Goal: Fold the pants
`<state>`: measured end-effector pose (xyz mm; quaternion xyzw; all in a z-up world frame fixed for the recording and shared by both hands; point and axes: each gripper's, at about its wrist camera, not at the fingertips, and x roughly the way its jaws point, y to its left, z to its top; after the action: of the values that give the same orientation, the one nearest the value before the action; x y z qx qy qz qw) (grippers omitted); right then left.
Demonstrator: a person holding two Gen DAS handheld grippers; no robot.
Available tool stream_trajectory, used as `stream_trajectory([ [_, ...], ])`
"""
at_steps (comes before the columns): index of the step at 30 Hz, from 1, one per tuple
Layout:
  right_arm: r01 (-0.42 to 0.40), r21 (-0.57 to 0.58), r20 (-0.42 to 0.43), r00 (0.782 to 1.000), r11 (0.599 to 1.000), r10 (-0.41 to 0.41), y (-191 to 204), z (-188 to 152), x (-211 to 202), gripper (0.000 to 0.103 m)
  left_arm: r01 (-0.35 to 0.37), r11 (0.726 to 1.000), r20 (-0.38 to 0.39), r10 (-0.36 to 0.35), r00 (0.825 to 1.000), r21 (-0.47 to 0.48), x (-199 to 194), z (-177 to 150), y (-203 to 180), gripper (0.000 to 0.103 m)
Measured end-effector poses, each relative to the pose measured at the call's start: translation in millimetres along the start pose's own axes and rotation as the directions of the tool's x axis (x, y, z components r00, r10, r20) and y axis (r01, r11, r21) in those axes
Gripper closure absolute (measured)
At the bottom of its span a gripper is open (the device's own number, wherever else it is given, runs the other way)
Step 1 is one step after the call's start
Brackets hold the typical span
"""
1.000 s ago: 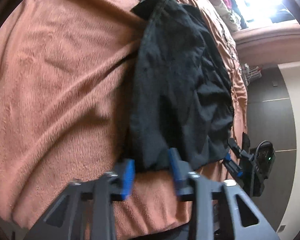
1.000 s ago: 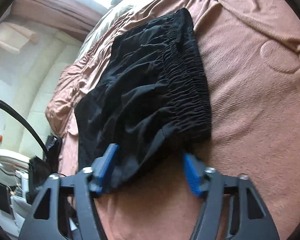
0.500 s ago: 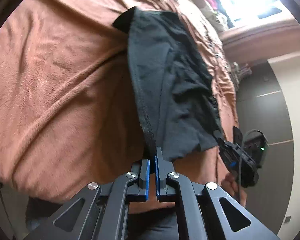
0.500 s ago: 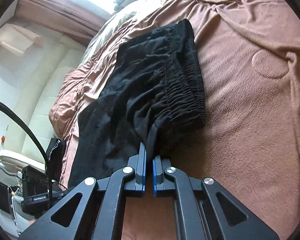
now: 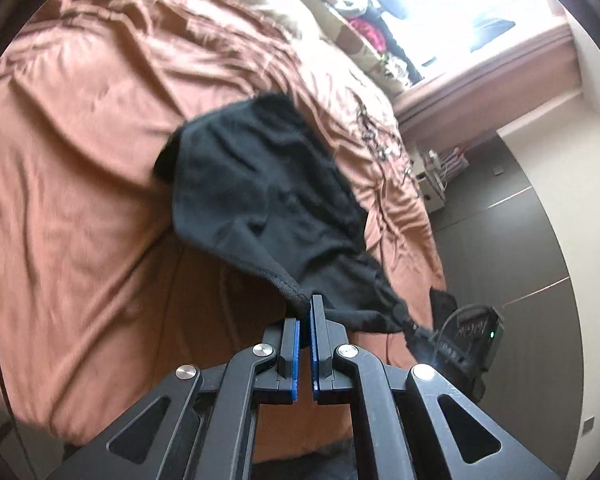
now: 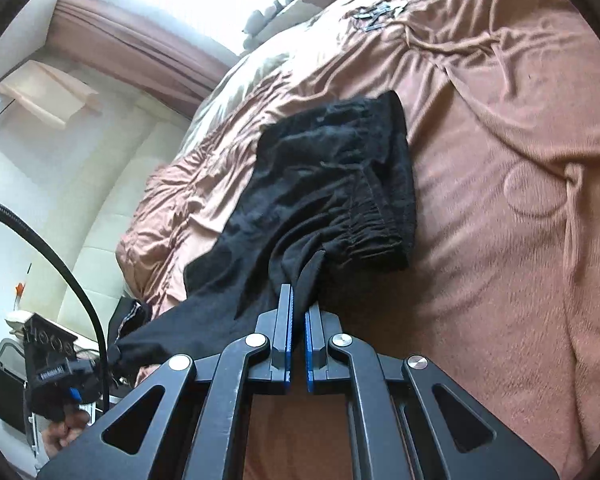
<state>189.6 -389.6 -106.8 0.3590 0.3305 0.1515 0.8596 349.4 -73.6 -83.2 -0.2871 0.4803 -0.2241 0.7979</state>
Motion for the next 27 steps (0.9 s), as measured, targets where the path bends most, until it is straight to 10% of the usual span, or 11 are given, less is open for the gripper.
stream_trajectory([
  [27, 0.060, -0.063, 0.035, 0.998, 0.996, -0.057, 32.4, 116.7, 79.1, 0.101, -0.048, 0.995, 0.008, 0.047, 0.999, 0.092, 109.7, 199.7, -24.7, 0.099],
])
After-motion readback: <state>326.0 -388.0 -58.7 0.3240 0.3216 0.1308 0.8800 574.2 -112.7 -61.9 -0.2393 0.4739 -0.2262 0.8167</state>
